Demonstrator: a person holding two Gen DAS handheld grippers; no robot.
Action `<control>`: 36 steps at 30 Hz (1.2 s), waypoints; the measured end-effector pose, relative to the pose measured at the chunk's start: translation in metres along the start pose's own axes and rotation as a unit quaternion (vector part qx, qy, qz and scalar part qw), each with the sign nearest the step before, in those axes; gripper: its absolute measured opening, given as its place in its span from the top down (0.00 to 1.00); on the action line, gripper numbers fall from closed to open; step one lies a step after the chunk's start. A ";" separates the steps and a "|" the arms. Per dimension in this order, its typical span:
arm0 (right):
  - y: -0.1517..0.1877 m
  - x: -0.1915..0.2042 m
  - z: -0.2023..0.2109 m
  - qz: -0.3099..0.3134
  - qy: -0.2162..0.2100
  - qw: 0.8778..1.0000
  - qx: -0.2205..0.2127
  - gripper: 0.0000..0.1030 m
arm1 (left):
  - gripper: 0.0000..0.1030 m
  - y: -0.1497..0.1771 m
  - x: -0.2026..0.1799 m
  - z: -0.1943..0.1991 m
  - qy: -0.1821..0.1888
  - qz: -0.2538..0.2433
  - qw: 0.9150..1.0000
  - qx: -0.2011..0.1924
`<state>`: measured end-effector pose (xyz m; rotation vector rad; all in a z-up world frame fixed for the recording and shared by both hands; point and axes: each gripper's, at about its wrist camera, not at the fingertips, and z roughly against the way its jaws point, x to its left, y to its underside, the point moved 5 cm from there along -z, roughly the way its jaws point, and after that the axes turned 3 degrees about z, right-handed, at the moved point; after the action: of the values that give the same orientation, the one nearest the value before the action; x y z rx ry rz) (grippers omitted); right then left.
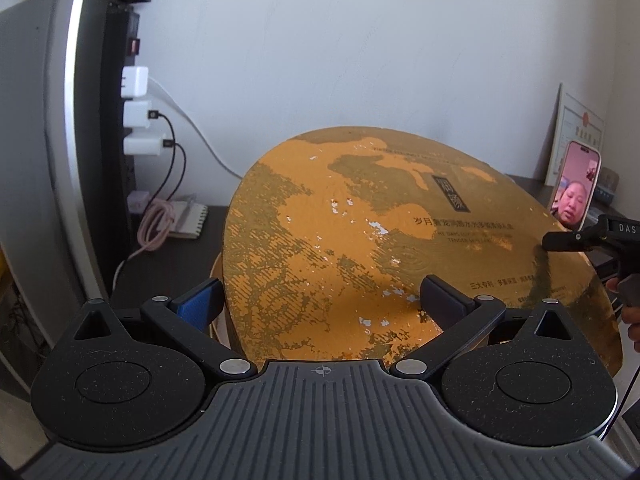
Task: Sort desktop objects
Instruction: 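Carry the lid over the box with both grippers, tilting it flat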
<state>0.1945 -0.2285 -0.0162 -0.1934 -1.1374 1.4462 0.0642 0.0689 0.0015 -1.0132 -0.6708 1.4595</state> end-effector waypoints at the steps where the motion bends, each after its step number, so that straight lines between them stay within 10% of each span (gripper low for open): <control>1: -0.001 0.001 -0.002 0.000 0.001 1.000 0.002 0.00 | 0.01 0.000 0.002 -0.002 0.000 0.003 1.000 0.002; 36: -0.018 -0.004 -0.058 -0.015 0.033 0.998 0.048 0.00 | 0.00 -0.010 0.050 -0.072 -0.009 0.045 0.998 0.035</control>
<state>0.2483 -0.2059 -0.0350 -0.1544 -1.0108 1.4548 0.1351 0.1089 -0.0337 -0.9877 -0.5883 1.5614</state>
